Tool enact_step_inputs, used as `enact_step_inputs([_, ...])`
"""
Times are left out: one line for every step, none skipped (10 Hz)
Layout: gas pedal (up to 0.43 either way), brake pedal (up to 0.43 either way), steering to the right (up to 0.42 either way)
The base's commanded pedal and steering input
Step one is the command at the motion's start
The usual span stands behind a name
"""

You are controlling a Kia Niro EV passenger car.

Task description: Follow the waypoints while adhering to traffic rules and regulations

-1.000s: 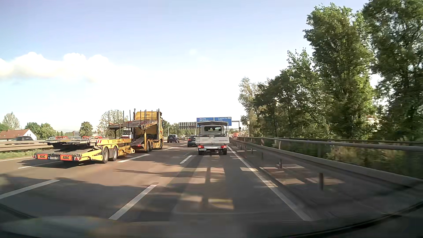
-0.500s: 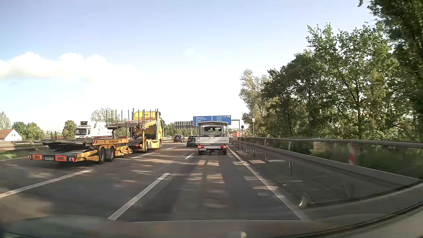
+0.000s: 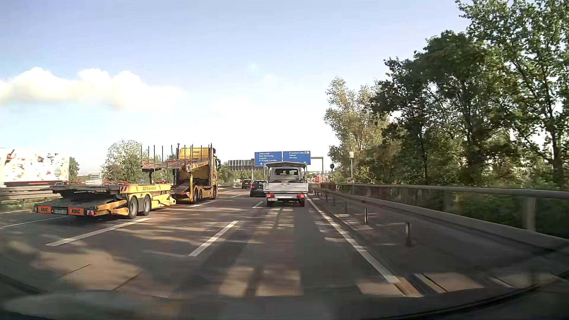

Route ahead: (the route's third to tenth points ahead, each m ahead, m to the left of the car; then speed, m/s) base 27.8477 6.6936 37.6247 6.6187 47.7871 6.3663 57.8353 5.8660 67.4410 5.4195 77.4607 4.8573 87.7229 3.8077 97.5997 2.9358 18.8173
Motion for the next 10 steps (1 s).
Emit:
enact_step_inputs([0.0,0.0,0.003])
enact_step_inputs([0.0,0.0,0.003])
enact_step_inputs([0.0,0.0,0.003])
enact_step_inputs([0.0,0.0,0.003])
enact_step_inputs([0.028,0.0,0.002])
enact_step_inputs([0.059,0.0,0.002])
enact_step_inputs([0.059,0.0,0.002])
enact_step_inputs([0.059,0.0,0.003])
enact_step_inputs([0.059,0.0,0.003])
enact_step_inputs([0.059,0.0,0.003])
